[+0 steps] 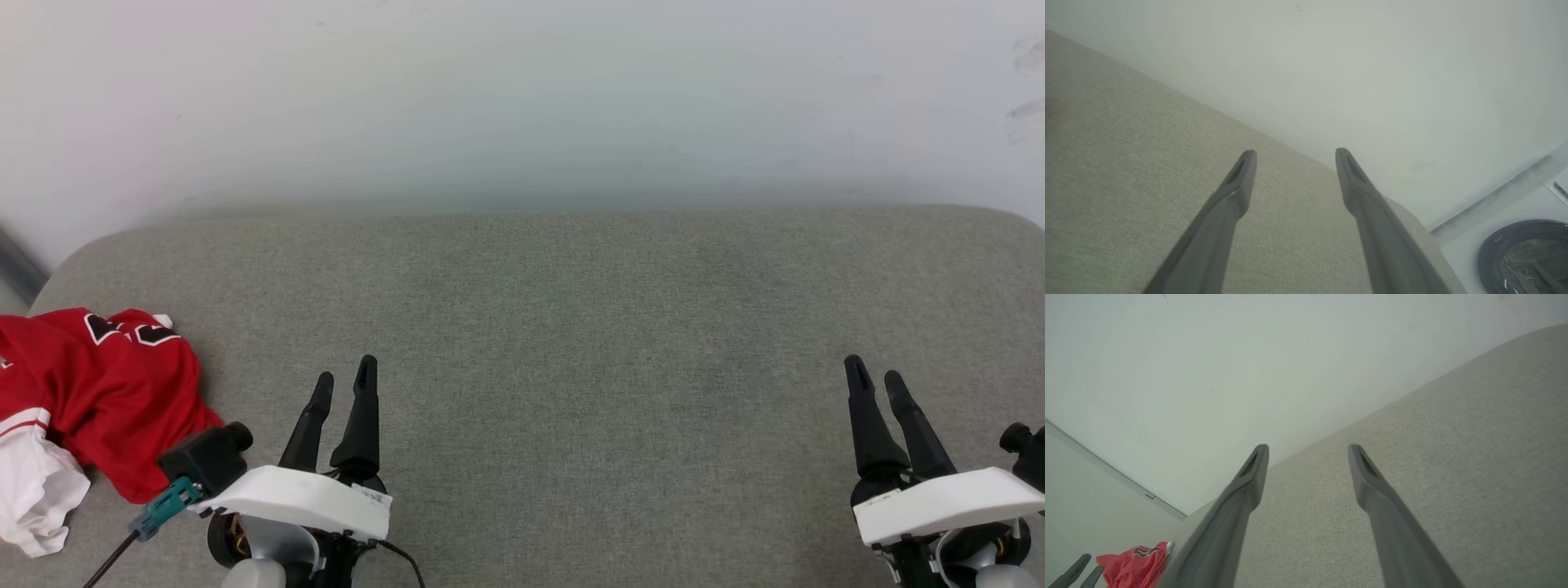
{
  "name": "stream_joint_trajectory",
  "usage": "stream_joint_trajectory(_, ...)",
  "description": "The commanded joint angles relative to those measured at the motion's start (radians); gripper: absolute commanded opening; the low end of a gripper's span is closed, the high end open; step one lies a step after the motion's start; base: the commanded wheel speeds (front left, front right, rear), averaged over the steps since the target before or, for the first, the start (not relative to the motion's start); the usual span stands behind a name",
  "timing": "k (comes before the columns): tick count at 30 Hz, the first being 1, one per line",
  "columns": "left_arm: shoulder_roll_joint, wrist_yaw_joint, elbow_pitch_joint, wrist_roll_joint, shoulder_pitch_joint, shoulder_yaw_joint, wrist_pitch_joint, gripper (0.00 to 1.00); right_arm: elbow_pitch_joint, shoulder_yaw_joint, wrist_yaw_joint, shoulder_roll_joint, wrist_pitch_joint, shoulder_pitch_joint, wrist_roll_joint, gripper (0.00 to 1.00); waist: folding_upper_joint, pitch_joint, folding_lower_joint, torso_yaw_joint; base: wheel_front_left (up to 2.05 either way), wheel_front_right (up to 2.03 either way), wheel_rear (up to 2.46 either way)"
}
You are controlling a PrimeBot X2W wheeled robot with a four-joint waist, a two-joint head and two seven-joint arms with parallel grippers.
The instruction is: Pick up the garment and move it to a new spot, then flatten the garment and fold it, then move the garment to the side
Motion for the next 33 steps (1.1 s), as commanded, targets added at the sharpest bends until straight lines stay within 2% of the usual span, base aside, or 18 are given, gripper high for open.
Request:
stream_joint_trajectory(1, 0.007, 0.005, -0.011, 0.045, -0.030, -0.009, -0.011, 1.00, -0.020, 0.001, 0.000, -0.004, 0.002, -0.005, -0.039, 1.00, -0.0001, 0.000, 0.0000, 0.000, 0.00, 0.00, 0.00)
stream_joint_trajectory(18, 0.037, 0.046, -0.012, 0.284, -0.027, -0.066, -0.059, 1.00, -0.057, 0.008, 0.000, 0.003, 0.015, 0.018, -0.278, 1.00, -0.0001, 0.000, 0.0000, 0.002, 0.00, 0.00, 0.00)
stream_joint_trajectory(33, 0.060, 0.078, 0.006, 0.431, -0.028, -0.110, -0.095, 1.00, -0.081, 0.001, 0.000, 0.014, 0.022, 0.036, -0.444, 1.00, -0.0001, 0.002, 0.0000, 0.004, 0.00, 0.00, 0.00)
